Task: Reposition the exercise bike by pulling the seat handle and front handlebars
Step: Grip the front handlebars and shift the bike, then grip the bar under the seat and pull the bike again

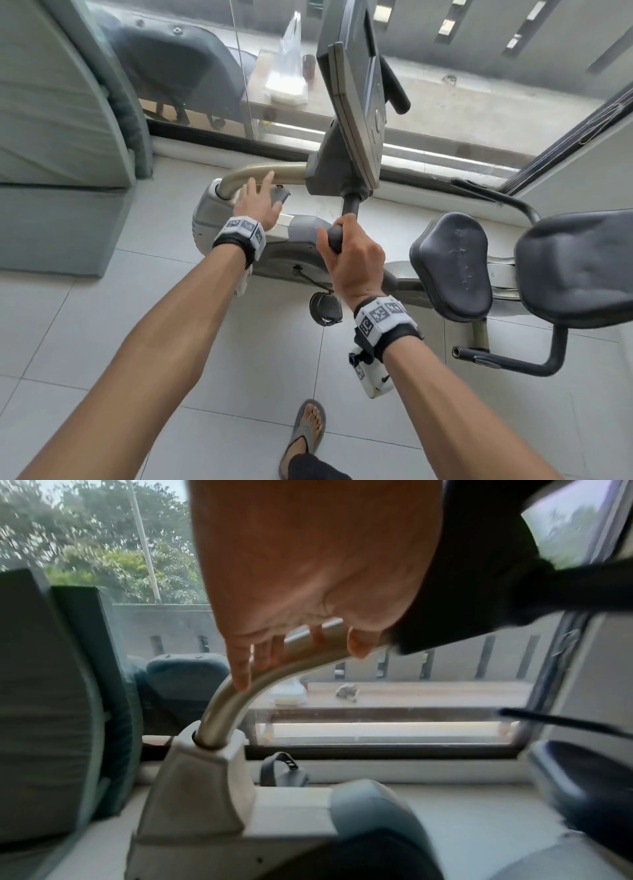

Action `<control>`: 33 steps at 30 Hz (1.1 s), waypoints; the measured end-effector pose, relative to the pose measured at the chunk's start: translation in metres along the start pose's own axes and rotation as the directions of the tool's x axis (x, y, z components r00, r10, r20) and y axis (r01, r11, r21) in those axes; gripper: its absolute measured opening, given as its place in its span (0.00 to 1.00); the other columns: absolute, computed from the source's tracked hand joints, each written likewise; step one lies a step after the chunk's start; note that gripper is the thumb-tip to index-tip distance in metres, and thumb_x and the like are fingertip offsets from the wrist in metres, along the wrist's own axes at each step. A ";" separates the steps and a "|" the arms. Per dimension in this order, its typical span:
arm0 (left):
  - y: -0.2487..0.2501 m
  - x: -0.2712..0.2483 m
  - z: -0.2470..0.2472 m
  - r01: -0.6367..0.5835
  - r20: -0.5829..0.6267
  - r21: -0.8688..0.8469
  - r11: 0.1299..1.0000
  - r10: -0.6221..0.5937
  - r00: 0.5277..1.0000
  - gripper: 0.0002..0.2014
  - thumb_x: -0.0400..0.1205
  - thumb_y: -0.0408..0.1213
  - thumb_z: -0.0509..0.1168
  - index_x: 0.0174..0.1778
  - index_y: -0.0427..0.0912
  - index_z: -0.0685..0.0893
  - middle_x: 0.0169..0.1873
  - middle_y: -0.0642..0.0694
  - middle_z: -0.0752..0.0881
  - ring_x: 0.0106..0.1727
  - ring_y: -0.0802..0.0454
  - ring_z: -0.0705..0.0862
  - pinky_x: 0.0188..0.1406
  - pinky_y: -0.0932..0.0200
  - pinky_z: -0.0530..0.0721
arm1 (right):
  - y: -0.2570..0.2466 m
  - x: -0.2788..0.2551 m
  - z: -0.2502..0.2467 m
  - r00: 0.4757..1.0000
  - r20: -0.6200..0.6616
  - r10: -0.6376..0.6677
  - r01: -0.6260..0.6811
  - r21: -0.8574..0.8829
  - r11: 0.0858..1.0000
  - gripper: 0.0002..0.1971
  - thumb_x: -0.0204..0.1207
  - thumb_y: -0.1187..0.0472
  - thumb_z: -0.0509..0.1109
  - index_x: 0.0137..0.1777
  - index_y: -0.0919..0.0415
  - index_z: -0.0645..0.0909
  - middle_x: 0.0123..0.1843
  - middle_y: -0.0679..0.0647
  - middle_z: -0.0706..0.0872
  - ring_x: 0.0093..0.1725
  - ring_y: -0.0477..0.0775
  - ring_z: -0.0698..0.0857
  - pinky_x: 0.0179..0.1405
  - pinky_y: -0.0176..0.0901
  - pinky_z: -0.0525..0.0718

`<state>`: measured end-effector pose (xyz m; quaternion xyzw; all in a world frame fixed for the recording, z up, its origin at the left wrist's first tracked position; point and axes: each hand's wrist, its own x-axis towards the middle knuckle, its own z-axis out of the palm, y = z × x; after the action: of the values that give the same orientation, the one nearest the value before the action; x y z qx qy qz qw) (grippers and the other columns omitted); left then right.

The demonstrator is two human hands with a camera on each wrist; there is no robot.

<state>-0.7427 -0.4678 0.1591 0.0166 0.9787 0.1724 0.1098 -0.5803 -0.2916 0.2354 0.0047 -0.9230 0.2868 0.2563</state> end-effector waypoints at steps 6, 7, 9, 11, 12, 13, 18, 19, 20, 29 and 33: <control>0.021 -0.158 0.027 -0.078 0.218 0.003 0.997 0.075 0.973 0.24 0.82 0.46 0.63 0.75 0.49 0.74 0.68 0.37 0.78 0.72 0.37 0.77 0.70 0.39 0.78 | -0.003 -0.023 -0.051 0.891 0.435 0.127 -0.070 -0.143 0.987 0.22 0.87 0.46 0.61 0.77 0.52 0.65 0.66 0.58 0.83 0.63 0.62 0.81 0.63 0.62 0.81; 0.026 -0.181 0.032 -0.081 0.243 -0.002 0.997 0.079 0.967 0.23 0.82 0.46 0.64 0.74 0.49 0.75 0.67 0.38 0.79 0.72 0.38 0.77 0.71 0.40 0.78 | 0.001 -0.038 -0.064 0.869 0.467 0.164 -0.096 -0.165 0.982 0.27 0.87 0.47 0.60 0.82 0.53 0.60 0.74 0.59 0.79 0.71 0.63 0.78 0.69 0.63 0.78; 0.040 -0.224 0.040 -0.089 0.291 0.007 0.996 0.083 0.953 0.21 0.84 0.46 0.63 0.73 0.48 0.77 0.68 0.39 0.79 0.72 0.40 0.77 0.71 0.42 0.78 | 0.014 -0.079 -0.094 0.833 0.519 0.193 -0.107 -0.192 0.976 0.31 0.87 0.48 0.60 0.87 0.53 0.55 0.83 0.60 0.70 0.80 0.63 0.70 0.77 0.64 0.73; 0.059 -0.263 0.049 -0.130 0.316 0.019 0.991 0.117 0.941 0.21 0.84 0.45 0.62 0.73 0.47 0.77 0.68 0.39 0.79 0.72 0.40 0.76 0.72 0.43 0.77 | 0.031 -0.124 -0.131 0.785 0.581 0.217 -0.078 -0.254 0.964 0.31 0.87 0.48 0.60 0.87 0.52 0.57 0.84 0.59 0.68 0.82 0.63 0.68 0.79 0.63 0.72; 0.070 -0.280 0.052 -0.160 0.322 0.025 0.987 0.144 0.936 0.21 0.84 0.45 0.62 0.73 0.46 0.77 0.68 0.39 0.79 0.72 0.40 0.76 0.72 0.43 0.77 | 0.040 -0.147 -0.151 0.760 0.601 0.248 -0.083 -0.289 0.954 0.30 0.87 0.48 0.60 0.86 0.52 0.58 0.84 0.58 0.69 0.83 0.62 0.68 0.80 0.63 0.72; 0.084 -0.297 0.056 -0.193 0.324 0.028 0.981 0.174 0.930 0.21 0.84 0.44 0.61 0.73 0.46 0.77 0.68 0.39 0.79 0.71 0.40 0.77 0.71 0.43 0.77 | 0.049 -0.170 -0.173 0.734 0.612 0.294 -0.105 -0.325 0.940 0.29 0.87 0.48 0.60 0.86 0.52 0.59 0.84 0.57 0.69 0.83 0.62 0.69 0.80 0.62 0.72; 0.171 -0.383 0.071 -0.336 0.290 0.016 0.942 0.317 0.903 0.21 0.83 0.44 0.60 0.72 0.46 0.78 0.67 0.41 0.80 0.70 0.41 0.78 0.67 0.45 0.80 | 0.101 -0.268 -0.287 0.716 0.516 0.471 -0.228 -0.465 0.855 0.28 0.88 0.50 0.60 0.86 0.54 0.61 0.83 0.57 0.71 0.82 0.60 0.70 0.79 0.58 0.72; 0.190 -0.397 0.075 -0.371 0.291 0.019 0.929 0.350 0.891 0.21 0.82 0.44 0.60 0.72 0.47 0.78 0.68 0.41 0.80 0.70 0.41 0.78 0.67 0.45 0.80 | 0.110 -0.283 -0.310 0.723 0.485 0.492 -0.244 -0.487 0.839 0.28 0.88 0.50 0.60 0.86 0.54 0.62 0.82 0.57 0.72 0.81 0.60 0.71 0.78 0.58 0.72; 0.210 -0.412 0.079 -0.405 0.295 0.022 0.914 0.381 0.876 0.21 0.82 0.44 0.60 0.72 0.47 0.78 0.68 0.40 0.80 0.70 0.40 0.78 0.68 0.44 0.79 | 0.119 -0.298 -0.332 0.728 0.456 0.512 -0.259 -0.509 0.821 0.28 0.88 0.50 0.60 0.86 0.54 0.62 0.82 0.57 0.72 0.81 0.60 0.71 0.78 0.58 0.73; 0.352 -0.479 0.155 -0.583 0.318 0.033 0.812 0.545 0.776 0.24 0.82 0.47 0.61 0.74 0.43 0.76 0.69 0.40 0.79 0.71 0.39 0.76 0.69 0.41 0.78 | 0.228 -0.364 -0.447 0.709 0.346 0.614 -0.340 -0.596 0.728 0.28 0.88 0.48 0.59 0.85 0.55 0.62 0.84 0.55 0.71 0.81 0.57 0.71 0.79 0.57 0.73; 0.389 -0.462 0.220 -0.560 0.332 0.005 0.828 0.527 0.782 0.24 0.82 0.47 0.60 0.74 0.43 0.76 0.71 0.41 0.78 0.73 0.41 0.75 0.71 0.43 0.77 | 0.310 -0.357 -0.439 0.693 0.400 0.599 -0.288 -0.609 0.739 0.28 0.88 0.48 0.58 0.86 0.55 0.61 0.84 0.55 0.70 0.81 0.57 0.70 0.78 0.56 0.72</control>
<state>-0.2459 -0.0608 0.1866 0.3314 0.9090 0.1409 0.2100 -0.1121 0.1508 0.2110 -0.2081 -0.9674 0.0768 -0.1217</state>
